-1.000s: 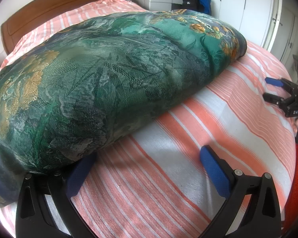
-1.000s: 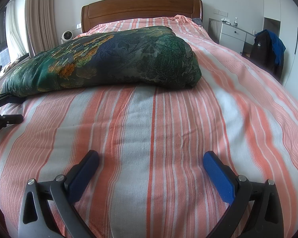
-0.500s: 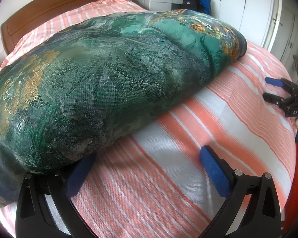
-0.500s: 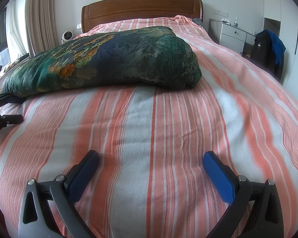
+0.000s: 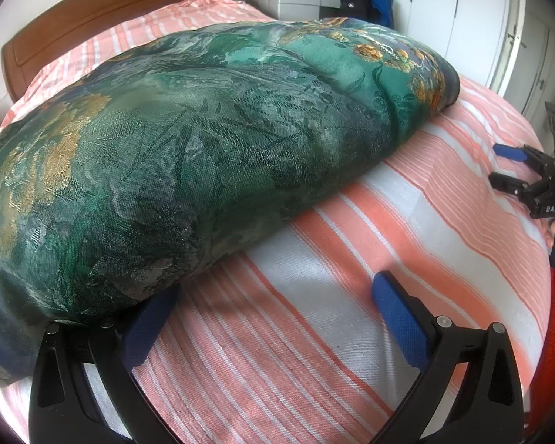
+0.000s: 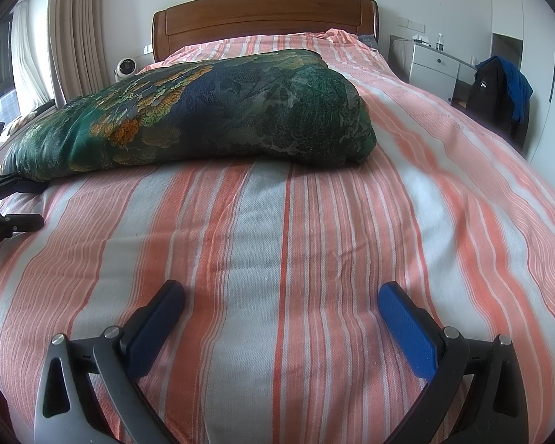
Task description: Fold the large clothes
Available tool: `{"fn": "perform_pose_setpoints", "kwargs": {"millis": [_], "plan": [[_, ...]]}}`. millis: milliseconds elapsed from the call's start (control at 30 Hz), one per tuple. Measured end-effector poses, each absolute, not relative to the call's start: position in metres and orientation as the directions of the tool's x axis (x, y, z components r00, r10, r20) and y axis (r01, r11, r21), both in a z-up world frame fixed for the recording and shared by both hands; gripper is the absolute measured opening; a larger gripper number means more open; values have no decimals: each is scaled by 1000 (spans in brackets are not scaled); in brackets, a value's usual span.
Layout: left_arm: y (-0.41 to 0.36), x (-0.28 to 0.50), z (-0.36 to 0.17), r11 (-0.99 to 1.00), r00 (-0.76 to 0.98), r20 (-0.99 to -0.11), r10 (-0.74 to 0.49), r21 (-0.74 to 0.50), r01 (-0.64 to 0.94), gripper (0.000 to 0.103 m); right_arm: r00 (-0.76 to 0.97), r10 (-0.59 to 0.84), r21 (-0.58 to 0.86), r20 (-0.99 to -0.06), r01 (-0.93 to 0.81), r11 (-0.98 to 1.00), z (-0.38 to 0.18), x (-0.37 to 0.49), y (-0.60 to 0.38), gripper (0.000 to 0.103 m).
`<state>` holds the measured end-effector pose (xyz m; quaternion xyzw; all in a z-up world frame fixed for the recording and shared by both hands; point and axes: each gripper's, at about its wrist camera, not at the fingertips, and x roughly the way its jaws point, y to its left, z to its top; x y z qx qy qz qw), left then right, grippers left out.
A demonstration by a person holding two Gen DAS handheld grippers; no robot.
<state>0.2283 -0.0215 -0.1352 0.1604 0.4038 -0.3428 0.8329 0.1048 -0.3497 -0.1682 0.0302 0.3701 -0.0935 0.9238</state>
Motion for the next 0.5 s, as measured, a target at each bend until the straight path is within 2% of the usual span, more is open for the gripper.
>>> {"fn": "perform_pose_setpoints", "kwargs": {"millis": [500], "plan": [[-22, 229, -135, 713, 439, -783, -441, -10, 701, 103, 709, -151, -13, -689, 195, 981, -168, 105, -350, 103]]}}
